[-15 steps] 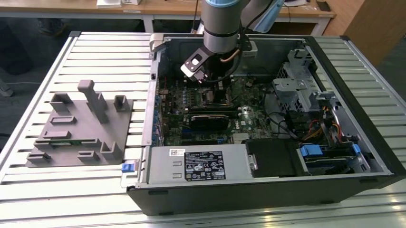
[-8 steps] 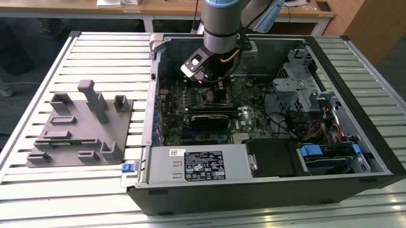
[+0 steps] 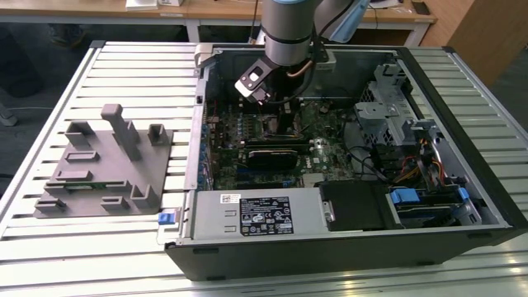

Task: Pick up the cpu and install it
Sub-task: 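Place the cpu into insertion slot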

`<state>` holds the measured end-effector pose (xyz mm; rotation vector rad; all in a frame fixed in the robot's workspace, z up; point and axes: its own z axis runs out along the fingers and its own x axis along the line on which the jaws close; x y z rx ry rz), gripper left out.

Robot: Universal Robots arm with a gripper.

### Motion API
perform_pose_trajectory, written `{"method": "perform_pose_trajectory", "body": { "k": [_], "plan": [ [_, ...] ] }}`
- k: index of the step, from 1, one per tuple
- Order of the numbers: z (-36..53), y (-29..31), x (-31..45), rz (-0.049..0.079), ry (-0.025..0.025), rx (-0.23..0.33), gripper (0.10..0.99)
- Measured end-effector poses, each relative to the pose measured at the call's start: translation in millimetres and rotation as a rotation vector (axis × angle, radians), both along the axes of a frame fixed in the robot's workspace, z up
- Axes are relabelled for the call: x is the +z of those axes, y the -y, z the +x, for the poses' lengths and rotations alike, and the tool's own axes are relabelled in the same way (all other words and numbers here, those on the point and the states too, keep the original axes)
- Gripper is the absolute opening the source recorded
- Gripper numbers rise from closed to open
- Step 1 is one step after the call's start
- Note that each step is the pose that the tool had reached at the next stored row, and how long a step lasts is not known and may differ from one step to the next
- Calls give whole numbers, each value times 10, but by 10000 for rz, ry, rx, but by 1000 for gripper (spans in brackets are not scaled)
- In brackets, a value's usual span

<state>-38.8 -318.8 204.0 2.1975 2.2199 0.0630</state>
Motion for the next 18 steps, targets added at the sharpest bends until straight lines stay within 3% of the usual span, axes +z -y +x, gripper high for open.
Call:
{"method": "perform_pose_trajectory", "body": {
  "k": [4,7,10,13,18],
  "plan": [
    [0,0,61,-1,-3,1,522],
    [0,0,96,-1,-7,0,345],
    [0,0,124,0,-9,0,286],
    [0,0,151,-1,-10,0,110],
    [0,0,187,-1,-9,0,106]
  ]
}}
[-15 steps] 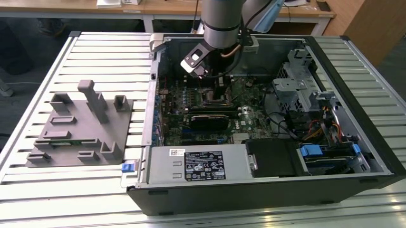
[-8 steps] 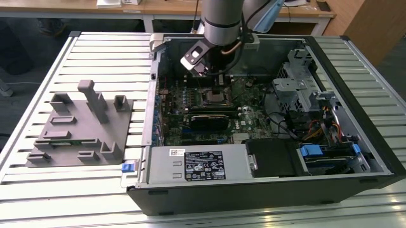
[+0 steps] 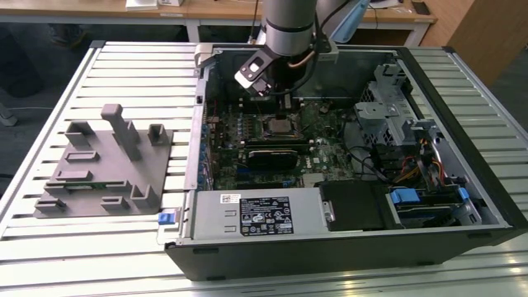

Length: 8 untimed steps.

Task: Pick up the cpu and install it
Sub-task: 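Place the cpu into insertion slot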

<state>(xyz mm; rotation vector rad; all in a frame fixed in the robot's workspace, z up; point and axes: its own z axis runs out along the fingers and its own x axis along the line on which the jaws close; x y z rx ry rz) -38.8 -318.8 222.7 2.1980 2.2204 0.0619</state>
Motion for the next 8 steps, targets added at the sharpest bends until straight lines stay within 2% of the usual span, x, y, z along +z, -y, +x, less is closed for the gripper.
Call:
{"method": "perform_pose_trajectory", "body": {
  "k": [8],
  "plan": [
    [0,0,65,0,0,0,106]
  ]
}}
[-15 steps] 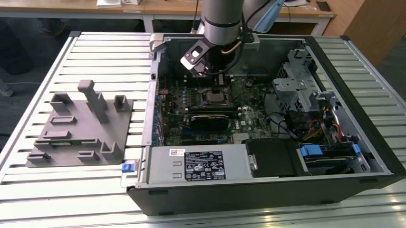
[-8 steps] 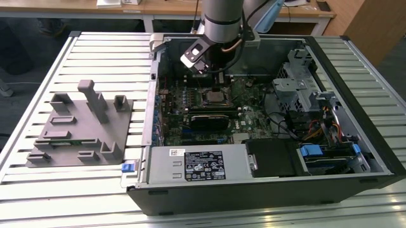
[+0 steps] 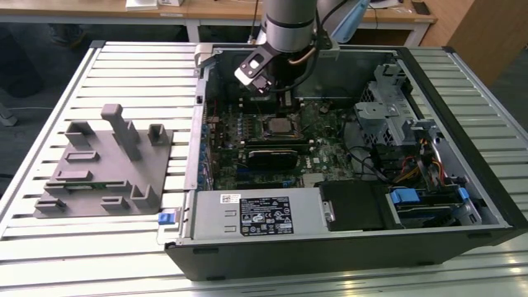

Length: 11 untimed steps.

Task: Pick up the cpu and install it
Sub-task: 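Close the cpu cover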

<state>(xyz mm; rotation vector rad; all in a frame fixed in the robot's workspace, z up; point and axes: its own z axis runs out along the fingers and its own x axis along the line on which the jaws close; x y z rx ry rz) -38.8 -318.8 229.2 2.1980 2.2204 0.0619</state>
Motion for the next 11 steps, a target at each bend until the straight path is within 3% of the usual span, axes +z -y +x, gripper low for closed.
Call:
{"method": "perform_pose_trajectory", "body": {
  "k": [11],
  "plan": [
    [0,0,153,0,0,0,106]
  ]
}}
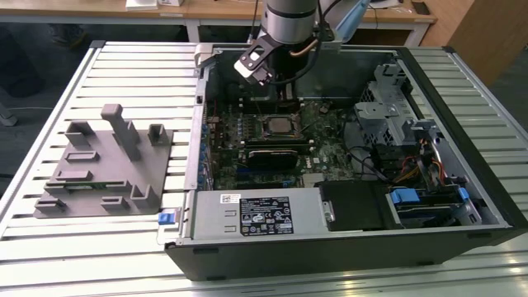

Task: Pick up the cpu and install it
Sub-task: 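Close the cpu cover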

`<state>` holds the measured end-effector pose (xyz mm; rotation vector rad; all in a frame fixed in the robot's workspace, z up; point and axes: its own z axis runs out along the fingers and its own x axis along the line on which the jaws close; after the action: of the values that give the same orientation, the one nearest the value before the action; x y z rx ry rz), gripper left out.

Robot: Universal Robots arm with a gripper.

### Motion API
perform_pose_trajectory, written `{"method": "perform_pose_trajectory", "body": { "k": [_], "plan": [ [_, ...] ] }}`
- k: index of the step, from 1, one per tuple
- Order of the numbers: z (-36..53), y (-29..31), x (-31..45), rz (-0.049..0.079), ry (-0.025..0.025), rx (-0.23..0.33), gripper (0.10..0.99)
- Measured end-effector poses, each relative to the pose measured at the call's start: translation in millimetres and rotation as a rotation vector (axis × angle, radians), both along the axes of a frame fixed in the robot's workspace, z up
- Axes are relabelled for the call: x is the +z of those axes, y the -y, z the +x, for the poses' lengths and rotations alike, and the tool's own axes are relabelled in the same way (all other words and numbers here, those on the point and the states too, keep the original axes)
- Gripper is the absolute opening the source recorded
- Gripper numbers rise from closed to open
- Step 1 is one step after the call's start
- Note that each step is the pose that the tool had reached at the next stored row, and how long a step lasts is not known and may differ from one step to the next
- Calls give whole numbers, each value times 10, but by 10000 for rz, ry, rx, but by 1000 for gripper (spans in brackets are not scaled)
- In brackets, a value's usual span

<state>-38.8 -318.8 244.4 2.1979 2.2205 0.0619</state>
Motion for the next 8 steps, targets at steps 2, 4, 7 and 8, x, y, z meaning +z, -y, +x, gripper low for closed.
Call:
{"method": "perform_pose_trajectory", "body": {
  "k": [2,4,7,8],
  "plan": [
    [0,0,24,0,0,0,106],
    [0,0,48,0,-1,0,106],
    [0,0,87,0,0,0,106],
    [0,0,104,1,0,0,106]
  ]
}}
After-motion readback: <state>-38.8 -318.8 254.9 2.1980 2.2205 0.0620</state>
